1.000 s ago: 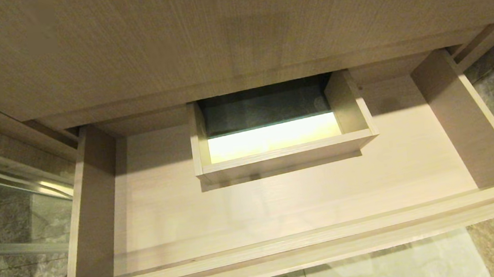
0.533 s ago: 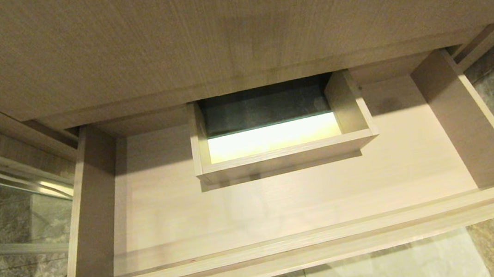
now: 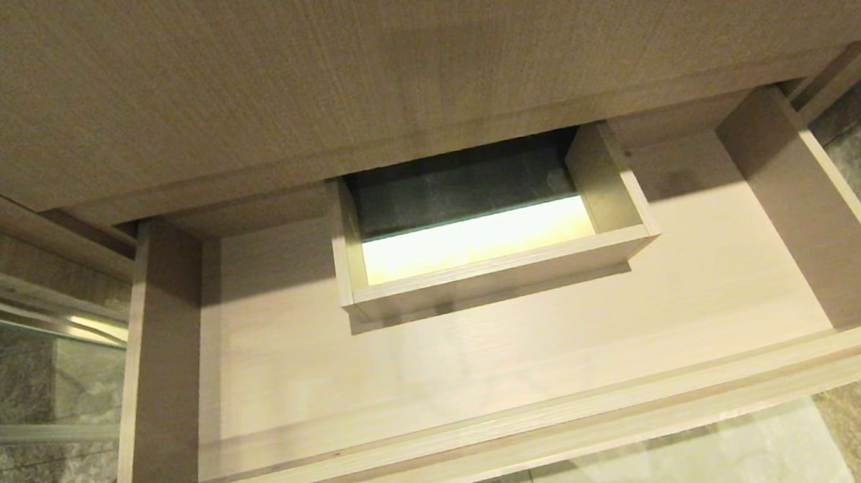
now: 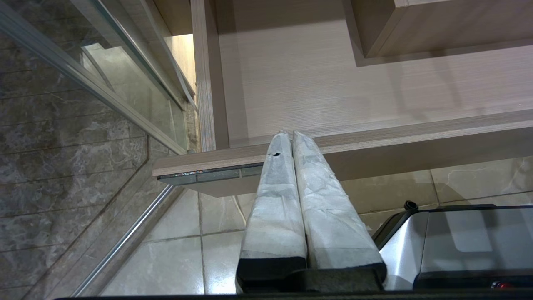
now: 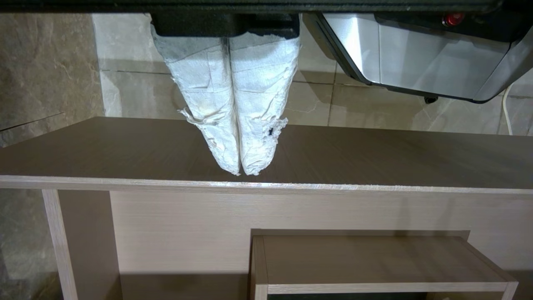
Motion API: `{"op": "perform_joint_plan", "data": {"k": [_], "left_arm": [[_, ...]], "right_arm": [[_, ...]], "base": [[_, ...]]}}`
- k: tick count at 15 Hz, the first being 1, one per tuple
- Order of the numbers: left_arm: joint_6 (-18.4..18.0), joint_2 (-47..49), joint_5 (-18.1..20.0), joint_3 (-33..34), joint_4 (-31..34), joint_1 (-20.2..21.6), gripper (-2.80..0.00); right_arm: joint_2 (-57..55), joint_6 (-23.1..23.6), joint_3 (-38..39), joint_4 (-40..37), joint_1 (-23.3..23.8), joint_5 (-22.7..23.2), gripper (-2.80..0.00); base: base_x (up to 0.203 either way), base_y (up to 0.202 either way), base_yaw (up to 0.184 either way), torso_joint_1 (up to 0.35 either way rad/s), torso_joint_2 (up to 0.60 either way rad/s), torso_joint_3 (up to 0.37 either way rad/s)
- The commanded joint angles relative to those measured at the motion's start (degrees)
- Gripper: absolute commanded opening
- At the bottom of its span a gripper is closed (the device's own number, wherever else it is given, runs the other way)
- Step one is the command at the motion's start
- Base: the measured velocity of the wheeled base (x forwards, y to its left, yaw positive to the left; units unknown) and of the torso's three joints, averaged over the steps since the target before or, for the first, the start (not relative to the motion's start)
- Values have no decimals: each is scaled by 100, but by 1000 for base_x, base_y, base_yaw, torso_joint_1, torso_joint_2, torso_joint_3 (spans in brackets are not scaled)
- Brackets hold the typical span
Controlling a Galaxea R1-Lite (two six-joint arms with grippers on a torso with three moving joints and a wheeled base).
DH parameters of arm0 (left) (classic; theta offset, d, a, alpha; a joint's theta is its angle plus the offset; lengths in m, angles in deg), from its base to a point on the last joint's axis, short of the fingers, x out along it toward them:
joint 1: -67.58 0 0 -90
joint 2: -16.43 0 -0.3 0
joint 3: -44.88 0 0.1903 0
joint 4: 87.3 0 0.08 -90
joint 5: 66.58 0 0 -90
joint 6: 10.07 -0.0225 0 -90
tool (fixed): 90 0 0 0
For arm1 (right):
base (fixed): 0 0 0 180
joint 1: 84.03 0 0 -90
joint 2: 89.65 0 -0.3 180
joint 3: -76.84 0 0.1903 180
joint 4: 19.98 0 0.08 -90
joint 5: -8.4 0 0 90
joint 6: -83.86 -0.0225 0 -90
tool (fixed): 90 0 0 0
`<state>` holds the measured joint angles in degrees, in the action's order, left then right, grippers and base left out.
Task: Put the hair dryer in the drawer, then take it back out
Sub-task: Pick up the hairdryer
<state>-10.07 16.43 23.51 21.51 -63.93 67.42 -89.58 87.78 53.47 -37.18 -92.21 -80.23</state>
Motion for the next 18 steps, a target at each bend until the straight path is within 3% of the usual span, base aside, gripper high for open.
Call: {"op": "perform_joint_plan", "data": {"k": [1, 18], "left_arm": [[0, 0, 1, 9, 0, 1, -280], [0, 0, 1, 7, 0, 0, -280]], "right_arm": [[222, 4, 229, 7, 1, 4, -280], [222, 13, 229, -2, 1, 4, -280]], "base": [[0, 0, 0, 0, 0, 0], [0, 0, 0, 0, 0, 0]]}}
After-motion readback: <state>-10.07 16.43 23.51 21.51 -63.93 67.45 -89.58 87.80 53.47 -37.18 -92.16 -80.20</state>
